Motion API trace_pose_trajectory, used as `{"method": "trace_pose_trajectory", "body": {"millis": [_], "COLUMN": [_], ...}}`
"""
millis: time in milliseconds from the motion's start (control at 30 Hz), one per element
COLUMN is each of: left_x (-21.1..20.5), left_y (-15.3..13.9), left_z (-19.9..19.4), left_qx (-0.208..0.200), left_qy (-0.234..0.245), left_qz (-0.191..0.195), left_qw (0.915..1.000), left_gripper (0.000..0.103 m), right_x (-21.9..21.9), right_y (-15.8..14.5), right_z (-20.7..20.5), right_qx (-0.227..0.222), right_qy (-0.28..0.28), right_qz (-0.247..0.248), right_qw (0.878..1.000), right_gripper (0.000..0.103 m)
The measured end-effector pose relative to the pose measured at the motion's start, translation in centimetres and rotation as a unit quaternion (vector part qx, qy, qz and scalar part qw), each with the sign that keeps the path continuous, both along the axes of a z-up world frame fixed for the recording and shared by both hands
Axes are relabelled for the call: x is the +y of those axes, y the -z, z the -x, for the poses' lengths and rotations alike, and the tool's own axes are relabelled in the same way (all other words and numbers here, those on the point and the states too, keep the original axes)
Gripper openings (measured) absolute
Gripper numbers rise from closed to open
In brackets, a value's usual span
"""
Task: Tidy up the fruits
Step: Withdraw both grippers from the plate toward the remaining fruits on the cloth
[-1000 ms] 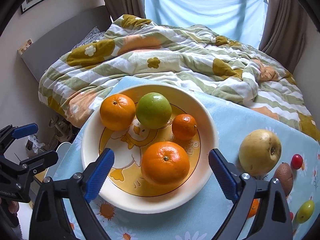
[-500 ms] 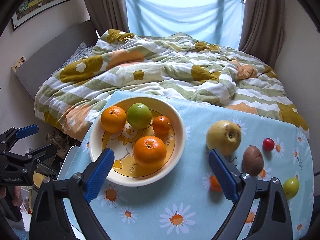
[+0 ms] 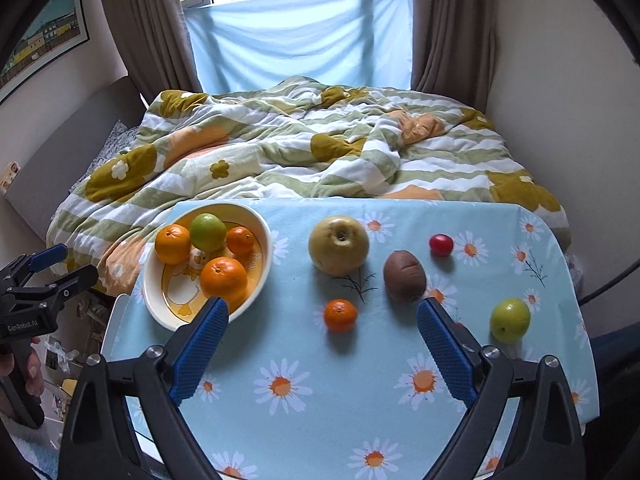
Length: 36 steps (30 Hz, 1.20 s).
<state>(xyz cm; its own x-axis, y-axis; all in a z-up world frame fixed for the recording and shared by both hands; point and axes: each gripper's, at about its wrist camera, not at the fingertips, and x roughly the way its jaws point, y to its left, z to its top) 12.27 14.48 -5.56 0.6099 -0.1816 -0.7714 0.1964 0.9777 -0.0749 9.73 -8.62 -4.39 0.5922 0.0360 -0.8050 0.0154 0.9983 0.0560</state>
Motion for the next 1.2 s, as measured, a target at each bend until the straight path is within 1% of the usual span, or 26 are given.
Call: {"method": "trace_pose_trajectory", "body": {"millis": [133,267,467,667,800,967,1200], "left_x": [-3.6,-7.7,-14.0,-18.5,-20.2,-21.6,-23.1], "left_y": [0.0,0.5,2.4,4.5,6.1,7.6,9.6], "left_z": [-0.4,-1.2,-2.8,-5.0,-6.4,-8.0,-10.6], "left_qx": [0.001,0.009,0.023,0.036,0.050,0.064,0.081], "left_qy": [-0.002,0.002,0.027,0.051,0.070,0.090,0.120], "left_qz": [-0.002,0.004,-0.004,-0.022,-0.040,-0.060,-0.085], "left_qw": [1.0000,0.9999,0.9994,0.9978,0.9955,0.9921,0.9858], "left_gripper": [0.103,0.103,0.103,0.103,0.103,0.103,0.103], "right_x": [-3.2,-5.9,-9.6,-12.4,-13.7,-14.1,-14.1], "right_y": [0.4,0.9,2.6,5.0,6.7,8.2,9.9], "right_z": [0.6,0.8,0.6,0.5,0.4,0.4,-0.3], "right_qx": [0.005,0.009,0.025,0.046,0.059,0.070,0.076], "right_qy": [0.003,-0.007,-0.013,-0.008,0.002,0.010,0.026], "right_qz": [-0.001,0.010,-0.008,-0.024,-0.037,-0.040,-0.028], "right_qw": [1.000,1.000,1.000,0.999,0.998,0.997,0.996], "right_gripper": [0.094,0.094,0.094,0.094,0.094,0.094,0.094]}}
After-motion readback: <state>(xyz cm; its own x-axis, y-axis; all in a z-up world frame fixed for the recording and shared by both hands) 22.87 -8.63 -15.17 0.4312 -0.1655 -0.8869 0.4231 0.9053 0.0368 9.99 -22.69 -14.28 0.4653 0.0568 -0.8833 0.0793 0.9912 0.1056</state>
